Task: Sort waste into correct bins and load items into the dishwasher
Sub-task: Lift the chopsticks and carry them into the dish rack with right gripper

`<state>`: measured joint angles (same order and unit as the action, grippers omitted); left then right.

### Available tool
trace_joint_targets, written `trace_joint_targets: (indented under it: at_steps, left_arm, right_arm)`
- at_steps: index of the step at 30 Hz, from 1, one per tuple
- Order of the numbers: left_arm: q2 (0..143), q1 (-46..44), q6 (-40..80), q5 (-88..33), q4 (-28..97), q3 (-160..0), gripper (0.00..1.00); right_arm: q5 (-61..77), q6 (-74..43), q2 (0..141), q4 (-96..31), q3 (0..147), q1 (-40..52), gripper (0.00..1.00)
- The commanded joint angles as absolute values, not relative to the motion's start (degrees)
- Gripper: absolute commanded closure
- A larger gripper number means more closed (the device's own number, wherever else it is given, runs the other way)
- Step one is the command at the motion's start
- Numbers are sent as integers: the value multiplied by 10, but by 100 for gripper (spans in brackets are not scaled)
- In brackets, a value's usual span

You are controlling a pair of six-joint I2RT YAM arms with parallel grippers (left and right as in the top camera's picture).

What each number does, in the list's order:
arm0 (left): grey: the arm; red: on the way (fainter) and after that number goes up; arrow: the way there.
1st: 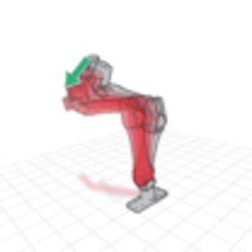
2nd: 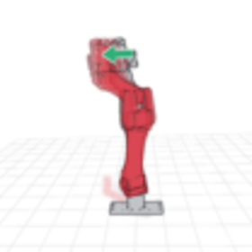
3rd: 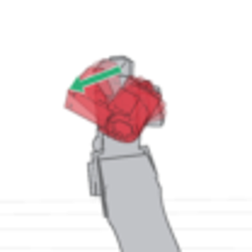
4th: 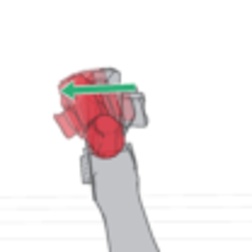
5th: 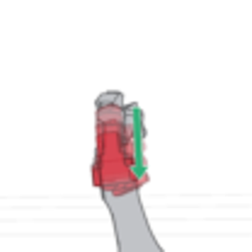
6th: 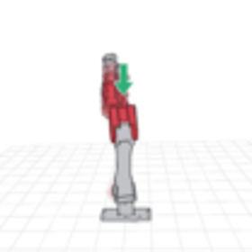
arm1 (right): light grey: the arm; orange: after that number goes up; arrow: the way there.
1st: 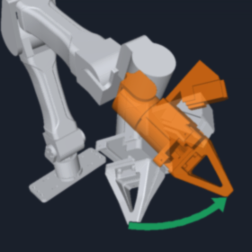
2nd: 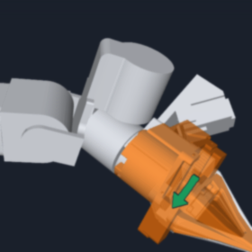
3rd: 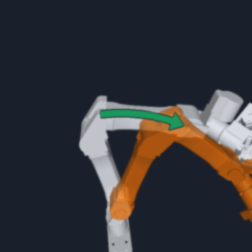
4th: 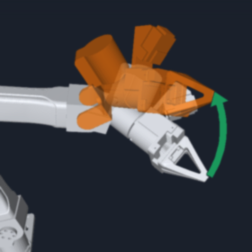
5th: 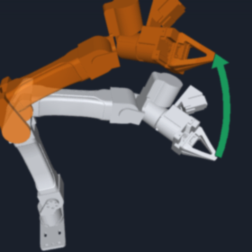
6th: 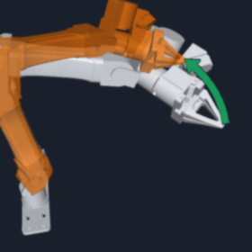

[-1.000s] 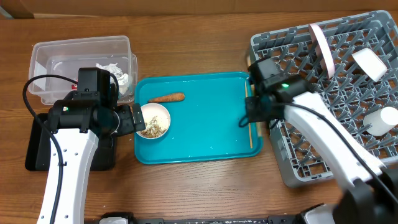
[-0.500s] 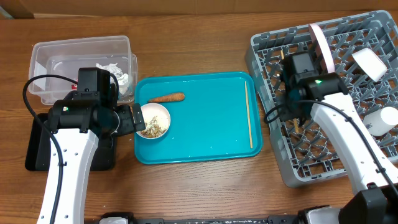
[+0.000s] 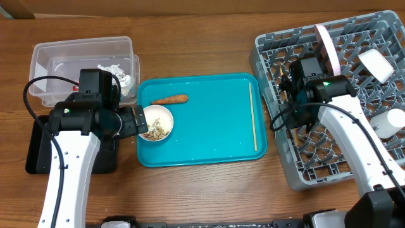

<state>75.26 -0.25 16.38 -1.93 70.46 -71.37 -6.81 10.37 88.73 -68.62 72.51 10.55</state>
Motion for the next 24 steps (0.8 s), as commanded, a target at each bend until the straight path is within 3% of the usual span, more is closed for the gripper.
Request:
trace_joint_targets:
  at_steps: [1,5,10,19,24]
  left_arm:
    - [747,0,167,-26,705,-711,0]
    - [747,0,167,-25,705,-711,0]
    - [747,0,168,-26,704,-711,0]
    - [747,0,168,-26,705,-711,0]
    - [747,0,168,-26,709,-711,0]
  right_arm:
    - [-63,105,888,-685,719,105,82]
    - [-63,105,888,-684,719,105,78]
    - [-43,103,888,-665,724,116,61]
    - [-16,27,889,-574,757,236,53]
    - [-3,-28,903,-531,748,283,56]
